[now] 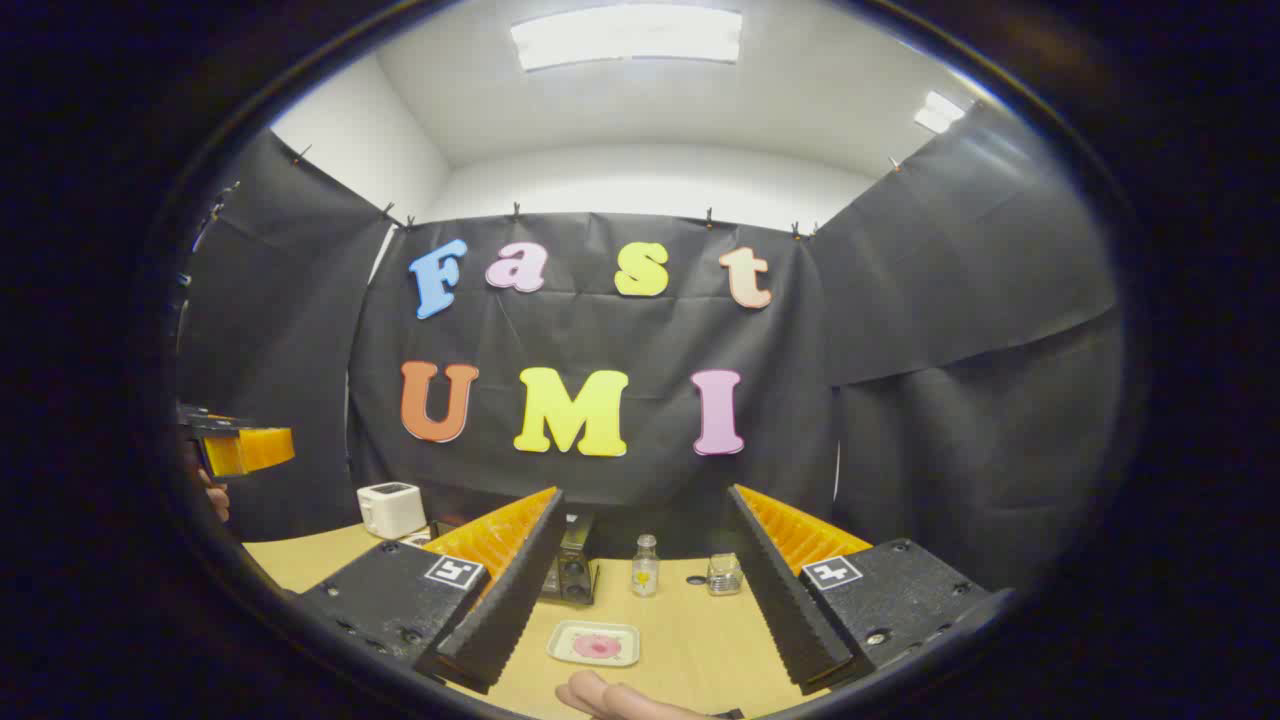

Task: Open the electric oven with the left hand, put the food in, and close the electric oven.

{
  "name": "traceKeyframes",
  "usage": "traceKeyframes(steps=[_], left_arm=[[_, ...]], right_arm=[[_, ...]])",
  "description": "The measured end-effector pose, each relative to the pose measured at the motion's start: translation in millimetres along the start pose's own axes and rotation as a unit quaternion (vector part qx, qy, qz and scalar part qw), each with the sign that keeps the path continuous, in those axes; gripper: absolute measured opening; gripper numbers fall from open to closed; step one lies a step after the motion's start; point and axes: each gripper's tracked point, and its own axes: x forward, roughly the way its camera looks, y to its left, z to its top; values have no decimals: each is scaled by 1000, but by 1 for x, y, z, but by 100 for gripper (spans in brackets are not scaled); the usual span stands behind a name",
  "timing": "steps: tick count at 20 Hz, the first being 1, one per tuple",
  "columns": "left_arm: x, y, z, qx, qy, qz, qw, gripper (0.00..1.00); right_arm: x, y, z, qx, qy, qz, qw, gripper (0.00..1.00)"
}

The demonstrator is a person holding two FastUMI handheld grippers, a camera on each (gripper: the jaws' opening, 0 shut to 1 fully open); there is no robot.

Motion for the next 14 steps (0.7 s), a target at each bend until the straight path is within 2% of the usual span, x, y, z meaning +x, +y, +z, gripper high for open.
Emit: traceKeyframes(steps=[2,4,9,14], left_arm=[[-1,-1,2,12,-10,3,1000,95],[-3,5,3,23,-20,22,999,95],[-2,-8,-11,28,-11,6,1000,94],[12,-3,-20,33,-9,24,999,95]], right_arm=[[1,-9,-1,8,3,-3,1000,100],[1,-17,0,16,-1,-7,1000,100],[3,-36,-3,40,-9,-14,999,100],[20,-40,-18,44,-5,-7,999,100]])
